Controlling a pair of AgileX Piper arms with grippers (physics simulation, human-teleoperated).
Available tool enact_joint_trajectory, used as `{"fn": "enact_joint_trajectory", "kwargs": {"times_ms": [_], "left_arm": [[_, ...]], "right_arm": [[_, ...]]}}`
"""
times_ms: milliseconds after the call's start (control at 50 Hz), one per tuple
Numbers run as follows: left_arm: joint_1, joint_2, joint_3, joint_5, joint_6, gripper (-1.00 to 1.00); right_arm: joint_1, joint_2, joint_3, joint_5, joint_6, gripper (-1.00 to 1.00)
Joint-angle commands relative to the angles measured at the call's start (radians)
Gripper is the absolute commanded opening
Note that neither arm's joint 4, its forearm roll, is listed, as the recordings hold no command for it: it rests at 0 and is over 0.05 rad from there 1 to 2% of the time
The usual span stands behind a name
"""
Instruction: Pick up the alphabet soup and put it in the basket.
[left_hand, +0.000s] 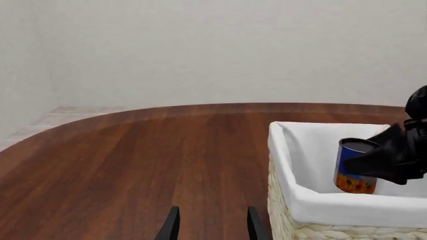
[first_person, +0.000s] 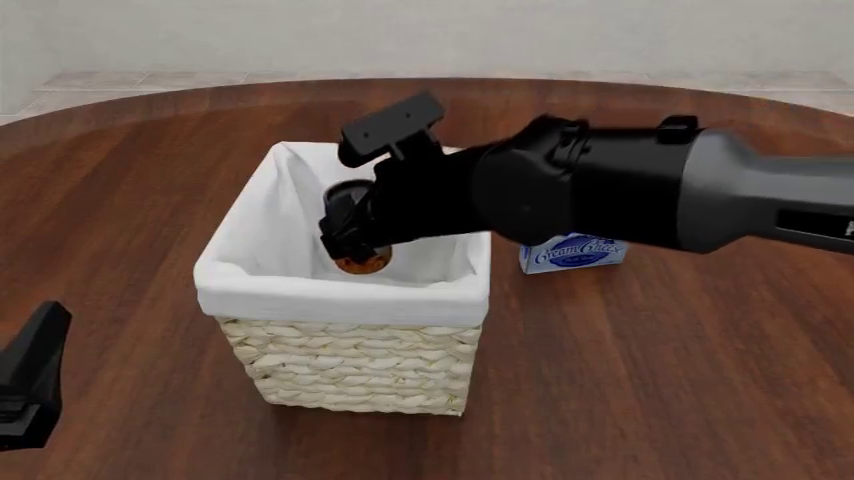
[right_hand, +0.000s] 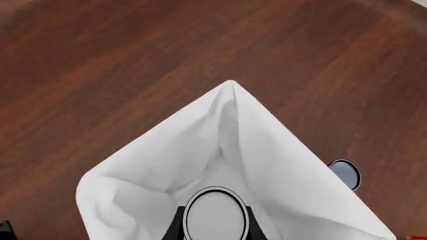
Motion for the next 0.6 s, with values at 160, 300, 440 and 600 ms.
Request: {"fn": "enact_joint_trajectory", "kwargs": {"times_ms": [160,300,440,600], "left_arm": [[0.001,0.000,0.000,-0.001,-0.002,1.00],[0.001,0.000,0.000,0.000,-0.001,1.00],[-0.003,0.000,-0.002,0.002,0.001,1.00],[-0.007,0.000,-0.005,0.002,0.002,1.00]], "right_arm": [[0.000,0.014,0.007,-0.015,0.023,-1.00],[0.001,0.019,0.015,-0.024,0.029,-1.00],[-0.002,0.026,0.024,-0.034,0.035,-1.00],[-0.002,0.028,0.025,-0.035,0.041,-1.00]]}}
